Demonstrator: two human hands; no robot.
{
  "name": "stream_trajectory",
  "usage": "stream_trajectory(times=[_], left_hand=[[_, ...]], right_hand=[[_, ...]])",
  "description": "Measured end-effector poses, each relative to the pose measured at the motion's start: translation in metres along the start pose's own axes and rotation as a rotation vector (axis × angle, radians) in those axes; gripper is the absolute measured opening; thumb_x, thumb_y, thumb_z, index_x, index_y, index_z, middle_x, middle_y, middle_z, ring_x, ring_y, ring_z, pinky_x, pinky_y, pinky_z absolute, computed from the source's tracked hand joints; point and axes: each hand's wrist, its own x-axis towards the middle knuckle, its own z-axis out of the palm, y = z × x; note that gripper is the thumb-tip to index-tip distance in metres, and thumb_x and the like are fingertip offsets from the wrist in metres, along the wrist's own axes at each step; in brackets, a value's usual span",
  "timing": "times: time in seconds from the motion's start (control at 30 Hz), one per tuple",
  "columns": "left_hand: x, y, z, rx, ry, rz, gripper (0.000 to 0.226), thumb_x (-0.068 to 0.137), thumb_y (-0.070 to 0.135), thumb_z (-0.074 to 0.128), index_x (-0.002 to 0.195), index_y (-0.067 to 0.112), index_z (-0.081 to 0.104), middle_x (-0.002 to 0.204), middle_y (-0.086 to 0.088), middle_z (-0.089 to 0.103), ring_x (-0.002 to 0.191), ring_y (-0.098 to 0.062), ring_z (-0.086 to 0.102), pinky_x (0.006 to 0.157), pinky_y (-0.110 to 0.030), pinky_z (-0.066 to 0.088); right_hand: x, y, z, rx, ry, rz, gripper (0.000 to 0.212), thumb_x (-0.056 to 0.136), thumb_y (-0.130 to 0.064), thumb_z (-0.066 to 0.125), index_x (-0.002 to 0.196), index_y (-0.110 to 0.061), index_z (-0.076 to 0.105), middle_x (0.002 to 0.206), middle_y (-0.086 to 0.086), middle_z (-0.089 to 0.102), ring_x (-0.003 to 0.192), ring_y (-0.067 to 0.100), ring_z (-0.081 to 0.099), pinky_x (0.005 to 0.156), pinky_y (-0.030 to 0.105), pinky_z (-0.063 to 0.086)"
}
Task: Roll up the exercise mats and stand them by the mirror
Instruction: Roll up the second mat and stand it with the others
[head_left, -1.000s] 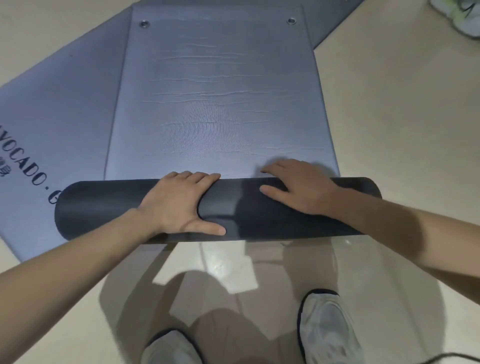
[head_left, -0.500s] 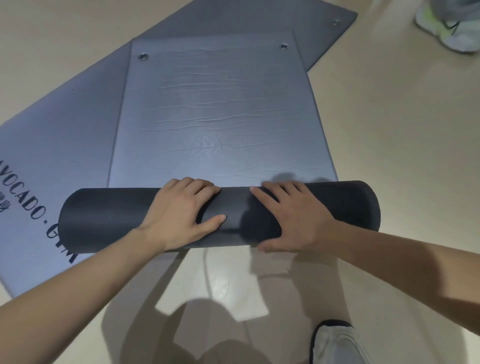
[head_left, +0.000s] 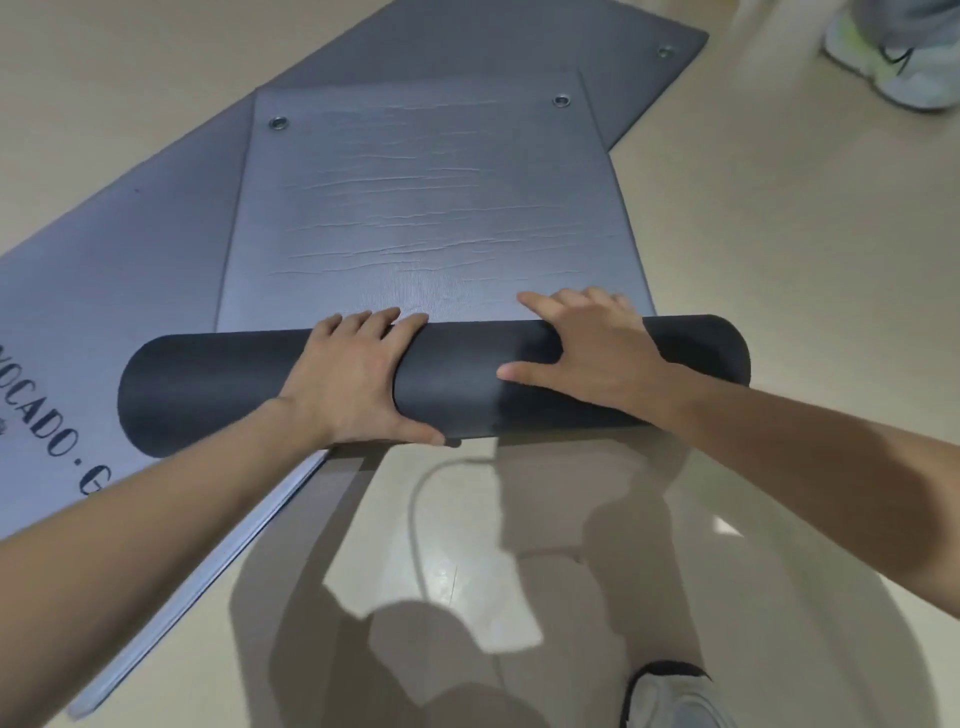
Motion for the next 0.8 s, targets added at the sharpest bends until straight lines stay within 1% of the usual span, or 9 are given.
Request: stream_trajectory(times=[0.13, 0.23, 0.37, 0.47, 0.53, 0.6, 0.7, 0.77, 0.8], left_hand=[[0.022, -0.012, -0.006, -0.059, -0.072, 0.018, 0.135, 0.041, 0.106, 0.054, 0.153, 0.033, 0.031, 0.14, -0.002, 0.059, 0.122, -0.031, 0.058, 0.105, -0.048, 0.042], [0.032, -0.016, -0.01, -0.12, -0.11, 0.025, 0.125, 0.045, 0.104, 0.058, 0.148, 0.037, 0.033, 0.129, 0.002, 0.062, 0.116, -0.029, 0.06, 0.099, -0.046, 0.045], [0.04, -0.019, -0.023, -0.197, -0.169, 0.008, 0.114, 0.046, 0.102, 0.061, 0.14, 0.041, 0.039, 0.118, 0.009, 0.066, 0.109, -0.025, 0.062, 0.092, -0.043, 0.048], [0.037, -0.017, -0.028, -0.182, -0.162, 0.0, 0.109, 0.046, 0.102, 0.061, 0.134, 0.041, 0.043, 0.111, 0.011, 0.068, 0.103, -0.023, 0.064, 0.088, -0.042, 0.049], [0.032, -0.013, -0.029, -0.173, -0.182, -0.013, 0.106, 0.047, 0.101, 0.062, 0.132, 0.041, 0.045, 0.108, 0.013, 0.069, 0.1, -0.022, 0.064, 0.085, -0.04, 0.049], [0.026, -0.011, -0.029, -0.242, -0.27, -0.043, 0.098, 0.047, 0.099, 0.065, 0.127, 0.044, 0.049, 0.104, 0.016, 0.069, 0.097, -0.019, 0.064, 0.086, -0.04, 0.05], [0.011, -0.011, -0.026, -0.471, -0.488, -0.069, 0.082, 0.048, 0.092, 0.072, 0.114, 0.046, 0.058, 0.105, 0.019, 0.07, 0.098, -0.011, 0.066, 0.094, -0.038, 0.053], [-0.007, -0.007, -0.019, -0.612, -0.608, -0.071, 0.078, 0.052, 0.088, 0.074, 0.117, 0.045, 0.064, 0.113, 0.02, 0.071, 0.103, -0.008, 0.068, 0.1, -0.039, 0.054], [-0.018, -0.004, -0.015, -0.646, -0.616, -0.067, 0.079, 0.055, 0.088, 0.072, 0.121, 0.046, 0.065, 0.117, 0.022, 0.07, 0.105, -0.006, 0.068, 0.102, -0.037, 0.053]], right_hand=[[-0.015, -0.002, 0.018, -0.218, -0.011, -0.126, 0.131, 0.06, -0.103, 0.042, 0.162, -0.026, 0.013, 0.16, 0.01, 0.036, 0.143, 0.037, 0.037, 0.122, 0.057, 0.021], [-0.009, 0.002, 0.022, -0.29, 0.012, -0.158, 0.137, 0.056, -0.103, 0.044, 0.162, -0.024, 0.01, 0.156, 0.014, 0.039, 0.138, 0.039, 0.042, 0.12, 0.058, 0.025], [0.011, 0.001, 0.005, -0.283, -0.04, -0.172, 0.121, 0.059, -0.1, 0.05, 0.153, -0.028, 0.024, 0.124, 0.006, 0.056, 0.11, 0.028, 0.055, 0.096, 0.044, 0.045], [0.015, -0.004, -0.009, -0.245, -0.097, -0.181, 0.103, 0.062, -0.093, 0.059, 0.14, -0.03, 0.033, 0.105, 0.001, 0.055, 0.097, 0.024, 0.056, 0.075, 0.038, 0.044], [0.013, -0.005, -0.012, -0.256, -0.112, -0.204, 0.096, 0.063, -0.092, 0.06, 0.134, -0.031, 0.036, 0.096, -0.002, 0.054, 0.086, 0.023, 0.056, 0.068, 0.036, 0.042], [0.009, -0.004, -0.015, -0.211, -0.174, -0.219, 0.098, 0.06, -0.094, 0.061, 0.134, -0.033, 0.038, 0.091, -0.005, 0.056, 0.079, 0.022, 0.057, 0.068, 0.036, 0.045], [0.003, -0.001, -0.022, -0.002, -0.374, -0.237, 0.095, 0.054, -0.089, 0.072, 0.131, -0.042, 0.045, 0.09, -0.014, 0.063, 0.084, 0.015, 0.062, 0.074, 0.034, 0.049], [-0.004, -0.001, -0.016, 0.125, -0.517, -0.257, 0.084, 0.053, -0.083, 0.079, 0.123, -0.044, 0.053, 0.094, -0.02, 0.066, 0.088, 0.006, 0.063, 0.078, 0.031, 0.049], [-0.008, -0.001, -0.011, 0.174, -0.588, -0.255, 0.079, 0.055, -0.08, 0.081, 0.12, -0.043, 0.057, 0.098, -0.022, 0.067, 0.091, 0.003, 0.063, 0.082, 0.031, 0.05]])
